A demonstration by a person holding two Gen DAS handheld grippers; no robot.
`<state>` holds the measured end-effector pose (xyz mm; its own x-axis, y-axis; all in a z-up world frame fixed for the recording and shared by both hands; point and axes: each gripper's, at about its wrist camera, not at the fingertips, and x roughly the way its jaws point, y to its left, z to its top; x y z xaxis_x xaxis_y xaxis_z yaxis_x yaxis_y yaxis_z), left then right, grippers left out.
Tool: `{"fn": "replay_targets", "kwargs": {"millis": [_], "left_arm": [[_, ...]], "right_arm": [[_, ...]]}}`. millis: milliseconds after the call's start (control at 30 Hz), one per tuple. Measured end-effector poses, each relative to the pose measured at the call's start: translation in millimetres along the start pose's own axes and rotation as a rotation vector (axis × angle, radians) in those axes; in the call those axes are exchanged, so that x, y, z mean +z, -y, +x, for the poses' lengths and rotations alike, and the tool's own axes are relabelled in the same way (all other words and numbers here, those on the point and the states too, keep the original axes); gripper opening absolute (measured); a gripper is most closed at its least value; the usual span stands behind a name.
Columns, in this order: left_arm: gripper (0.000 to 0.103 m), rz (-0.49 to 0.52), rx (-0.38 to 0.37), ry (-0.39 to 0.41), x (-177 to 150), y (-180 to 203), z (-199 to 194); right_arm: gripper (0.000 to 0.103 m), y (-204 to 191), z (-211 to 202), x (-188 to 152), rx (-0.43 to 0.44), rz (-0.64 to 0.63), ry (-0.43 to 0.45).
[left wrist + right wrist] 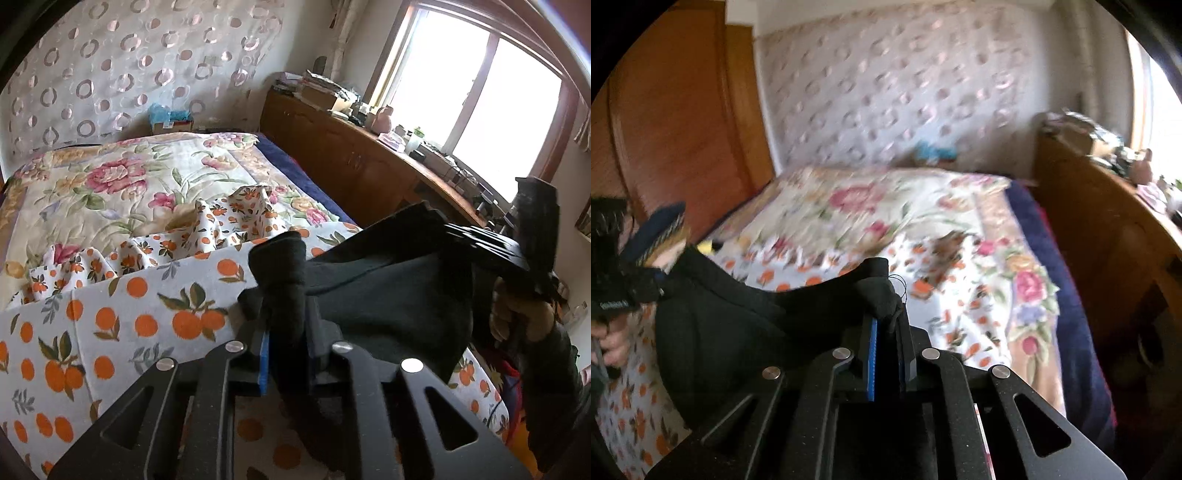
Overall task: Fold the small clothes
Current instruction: 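Lift the folded shirt off the bed with both grippers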
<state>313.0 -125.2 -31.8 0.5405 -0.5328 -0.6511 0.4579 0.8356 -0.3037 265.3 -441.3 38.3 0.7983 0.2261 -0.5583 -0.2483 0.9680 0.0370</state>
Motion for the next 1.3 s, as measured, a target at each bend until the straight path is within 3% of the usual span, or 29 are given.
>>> {"fn": "replay_targets", "kwargs": {"millis": [133, 200, 267, 333, 400, 500, 633, 967, 1100, 1133, 1167, 1267, 1300], "left_arm": [[0.044, 0.003, 0.031, -0.018, 4, -3, 13], [0.046, 0.009, 0.044, -0.039, 2, -6, 19], [0.049, 0.006, 0.052, -0.066, 0, -10, 25], [0.049, 0.008, 0.07, -0.095, -3, -13, 31], [0.049, -0.002, 0.072, -0.127, -6, -17, 39], [0.049, -0.01, 0.061, -0.158, -7, -19, 47], [0.049, 0.001, 0.059, -0.162, -6, -14, 54], [0.049, 0.03, 0.032, -0.167, 6, -4, 70], [0.043, 0.032, 0.026, -0.166, 6, -2, 72], [0.028, 0.031, 0.014, -0.169, 6, -1, 72], [0.022, 0.021, -0.013, -0.176, 6, -2, 73], [0.018, 0.016, -0.027, -0.17, 6, 1, 72], [0.017, 0.025, -0.023, -0.159, 6, 4, 70]], "right_arm": [[0.008, 12, 7, -11, -0.068, 0.037, -0.037], [0.008, 19, 15, -18, -0.074, 0.056, -0.068], [0.021, 20, 21, -17, -0.074, 0.075, -0.088], [0.049, 23, 23, -17, -0.104, 0.085, -0.098], [0.065, 23, 27, -13, -0.1, 0.116, -0.103], [0.073, 23, 28, -17, -0.076, 0.146, -0.117], [0.076, 27, 30, -20, -0.023, 0.194, -0.172], [0.073, 46, 37, -23, 0.128, 0.283, -0.219], [0.051, 48, 37, -27, 0.188, 0.285, -0.216], [0.048, 47, 36, -27, 0.176, 0.271, -0.213], [0.047, 46, 36, -29, 0.161, 0.254, -0.208], [0.031, 43, 35, -32, 0.114, 0.22, -0.184], [0.021, 41, 31, -33, 0.098, 0.206, -0.167]]}}
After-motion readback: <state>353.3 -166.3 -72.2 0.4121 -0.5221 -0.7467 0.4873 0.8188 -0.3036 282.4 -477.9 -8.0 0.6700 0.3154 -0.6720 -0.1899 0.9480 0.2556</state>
